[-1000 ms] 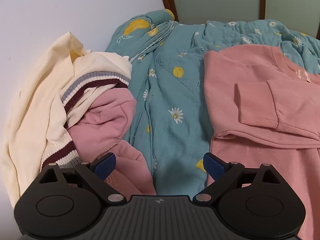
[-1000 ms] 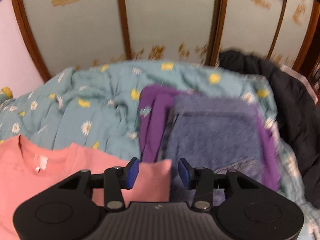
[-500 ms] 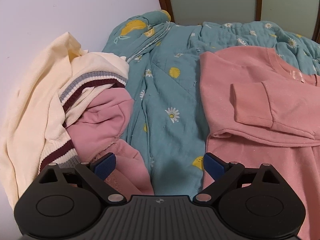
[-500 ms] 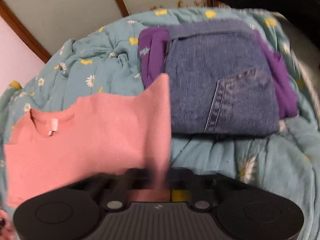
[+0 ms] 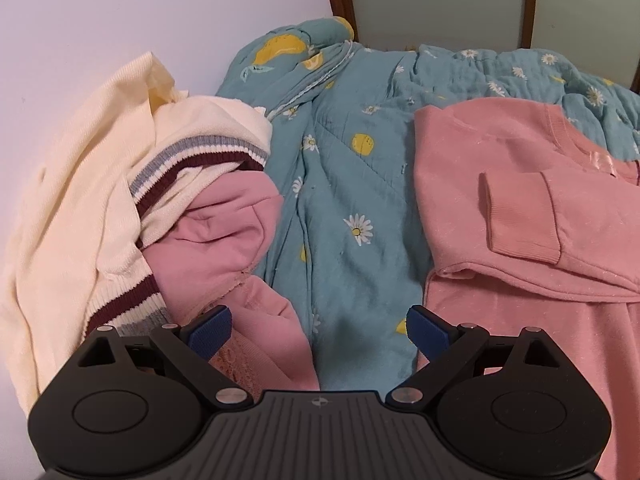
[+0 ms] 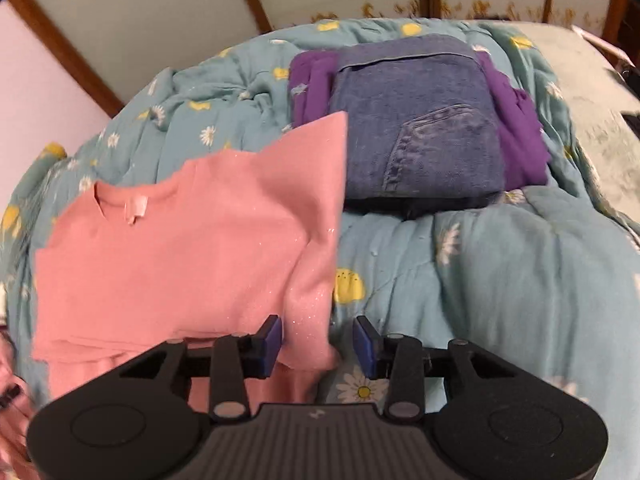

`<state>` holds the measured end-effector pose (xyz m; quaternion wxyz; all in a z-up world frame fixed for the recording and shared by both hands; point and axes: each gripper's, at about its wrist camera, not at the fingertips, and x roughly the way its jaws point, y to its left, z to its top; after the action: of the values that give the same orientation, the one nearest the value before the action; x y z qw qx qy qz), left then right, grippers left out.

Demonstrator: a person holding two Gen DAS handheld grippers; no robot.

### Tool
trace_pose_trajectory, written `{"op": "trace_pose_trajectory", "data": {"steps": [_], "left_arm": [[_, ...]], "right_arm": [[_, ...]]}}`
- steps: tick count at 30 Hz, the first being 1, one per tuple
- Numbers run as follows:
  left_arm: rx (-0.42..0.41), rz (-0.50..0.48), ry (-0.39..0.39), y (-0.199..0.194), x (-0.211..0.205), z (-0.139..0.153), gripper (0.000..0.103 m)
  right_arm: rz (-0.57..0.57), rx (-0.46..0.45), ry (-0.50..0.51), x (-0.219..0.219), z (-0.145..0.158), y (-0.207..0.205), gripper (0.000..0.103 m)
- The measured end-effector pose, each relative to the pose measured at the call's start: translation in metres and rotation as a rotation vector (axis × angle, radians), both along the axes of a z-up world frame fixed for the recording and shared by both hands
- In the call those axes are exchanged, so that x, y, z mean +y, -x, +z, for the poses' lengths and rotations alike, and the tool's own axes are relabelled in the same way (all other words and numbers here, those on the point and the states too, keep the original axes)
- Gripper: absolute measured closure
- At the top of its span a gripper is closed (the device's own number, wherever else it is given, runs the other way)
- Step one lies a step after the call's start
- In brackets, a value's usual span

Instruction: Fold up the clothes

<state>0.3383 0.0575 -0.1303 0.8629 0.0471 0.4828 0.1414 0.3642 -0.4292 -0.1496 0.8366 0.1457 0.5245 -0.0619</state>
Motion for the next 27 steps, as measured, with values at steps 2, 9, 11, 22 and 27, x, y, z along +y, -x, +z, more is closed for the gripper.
{"op": "trace_pose_trajectory", "data": {"steps": [2,9,11,22,27], "left_arm": [[-0.004,0.013,-0.005,0.005,0.005,0.003,0.008],[-0.017,0.08,0.023,0.006,0.026,0.012,0.008],[-0.025,0.082,0.04,0.005,0.027,0.014,0.008],[-0.078,0.001,0.186,0.012,0.049,0.029,0.008],[-0.137,-0.015,0.255,0.016,0.067,0.041,0.008]], "right_arm": [[-0.07,0.016,0.003,-0.008,0.003,0.006,0.097],[0.02,-0.199,0.264,0.039,0.077,0.023,0.083],[0.162,-0.225,0.108,0.081,0.089,0.013,0.081],[0.383,-0.001,-0.045,0.35,0.019,-0.125,0.075],[0.314,0.074,0.039,0.382,-0.019,-0.144,0.075]]}}
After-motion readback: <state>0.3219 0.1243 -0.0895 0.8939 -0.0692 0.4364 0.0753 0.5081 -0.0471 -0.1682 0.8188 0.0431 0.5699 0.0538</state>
